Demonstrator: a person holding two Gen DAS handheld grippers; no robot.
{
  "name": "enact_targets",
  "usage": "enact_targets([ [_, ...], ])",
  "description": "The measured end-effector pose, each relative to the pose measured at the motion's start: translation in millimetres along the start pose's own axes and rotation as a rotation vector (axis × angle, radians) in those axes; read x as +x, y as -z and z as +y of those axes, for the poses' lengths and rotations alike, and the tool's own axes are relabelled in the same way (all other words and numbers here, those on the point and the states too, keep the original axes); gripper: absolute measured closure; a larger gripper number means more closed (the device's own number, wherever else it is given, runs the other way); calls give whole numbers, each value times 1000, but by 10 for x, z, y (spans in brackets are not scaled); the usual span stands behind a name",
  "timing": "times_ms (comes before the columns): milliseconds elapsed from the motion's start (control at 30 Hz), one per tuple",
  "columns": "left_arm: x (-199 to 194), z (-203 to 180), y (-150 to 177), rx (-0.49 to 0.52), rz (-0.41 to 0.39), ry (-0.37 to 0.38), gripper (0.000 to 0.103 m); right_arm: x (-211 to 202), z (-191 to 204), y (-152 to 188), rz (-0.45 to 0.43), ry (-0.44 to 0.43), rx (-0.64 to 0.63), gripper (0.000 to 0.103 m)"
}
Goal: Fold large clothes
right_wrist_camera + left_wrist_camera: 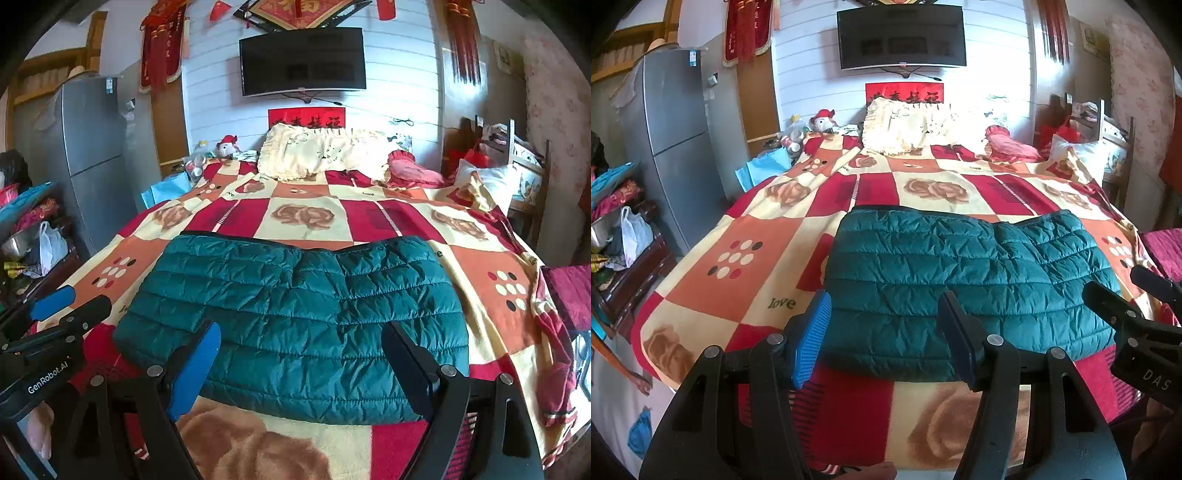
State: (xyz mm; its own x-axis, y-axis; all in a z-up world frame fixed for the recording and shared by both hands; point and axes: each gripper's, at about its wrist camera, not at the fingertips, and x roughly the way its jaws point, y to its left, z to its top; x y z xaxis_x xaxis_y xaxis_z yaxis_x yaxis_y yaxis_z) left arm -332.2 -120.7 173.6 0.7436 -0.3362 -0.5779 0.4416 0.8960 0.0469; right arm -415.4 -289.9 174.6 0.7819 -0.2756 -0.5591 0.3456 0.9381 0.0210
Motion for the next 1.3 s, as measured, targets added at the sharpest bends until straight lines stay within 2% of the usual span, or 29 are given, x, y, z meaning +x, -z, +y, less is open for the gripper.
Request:
enact_targets([
  [1300, 37, -58, 103, -7, 3, 12, 43, 54, 14, 56, 20, -4, 7, 16],
])
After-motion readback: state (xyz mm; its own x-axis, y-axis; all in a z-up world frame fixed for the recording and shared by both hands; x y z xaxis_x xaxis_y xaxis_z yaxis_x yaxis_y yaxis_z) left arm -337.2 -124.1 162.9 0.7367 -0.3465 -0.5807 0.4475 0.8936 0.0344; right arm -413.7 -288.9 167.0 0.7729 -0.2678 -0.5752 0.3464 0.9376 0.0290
